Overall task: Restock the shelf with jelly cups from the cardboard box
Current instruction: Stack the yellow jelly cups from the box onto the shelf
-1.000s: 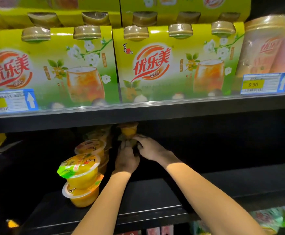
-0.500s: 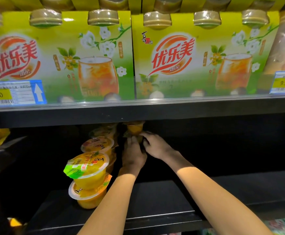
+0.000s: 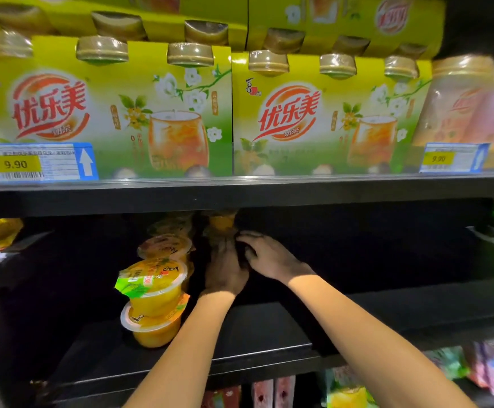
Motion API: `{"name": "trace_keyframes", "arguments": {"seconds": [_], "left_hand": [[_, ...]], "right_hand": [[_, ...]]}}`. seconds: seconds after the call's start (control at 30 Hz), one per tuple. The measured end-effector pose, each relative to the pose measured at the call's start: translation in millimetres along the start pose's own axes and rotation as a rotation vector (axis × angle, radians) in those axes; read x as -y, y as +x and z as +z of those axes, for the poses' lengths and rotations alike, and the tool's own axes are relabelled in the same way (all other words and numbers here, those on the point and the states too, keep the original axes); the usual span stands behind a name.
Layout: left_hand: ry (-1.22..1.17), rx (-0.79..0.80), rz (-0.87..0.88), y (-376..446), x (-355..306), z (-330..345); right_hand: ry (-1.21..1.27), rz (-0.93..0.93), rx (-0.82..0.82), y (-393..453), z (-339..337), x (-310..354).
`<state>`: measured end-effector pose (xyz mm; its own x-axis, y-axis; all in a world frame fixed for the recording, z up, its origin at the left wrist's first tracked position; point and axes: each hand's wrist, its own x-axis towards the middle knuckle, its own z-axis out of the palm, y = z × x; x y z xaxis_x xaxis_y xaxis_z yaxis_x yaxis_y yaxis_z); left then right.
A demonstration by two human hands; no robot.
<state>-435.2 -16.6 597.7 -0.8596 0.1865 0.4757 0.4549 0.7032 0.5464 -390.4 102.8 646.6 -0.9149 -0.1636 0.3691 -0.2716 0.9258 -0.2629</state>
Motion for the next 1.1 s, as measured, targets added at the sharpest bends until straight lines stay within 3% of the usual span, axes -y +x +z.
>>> {"name": "trace_keyframes", "arguments": {"seconds": [0.43,0.87,1.1], "left_hand": [[0.249,0.427,0.051,-84,-75,-25],[-0.045,0.464,0.576,-200,-214,32],[-0.073,0.546,0.753,-266,-221,96]], "right_hand": [[-0.113,0.313,0.095,-137,-42,-35],[-0.17,0.583,0.043,-352,-107,-80],[-0.125,0.716,0.149,-433,-72,-102]]}}
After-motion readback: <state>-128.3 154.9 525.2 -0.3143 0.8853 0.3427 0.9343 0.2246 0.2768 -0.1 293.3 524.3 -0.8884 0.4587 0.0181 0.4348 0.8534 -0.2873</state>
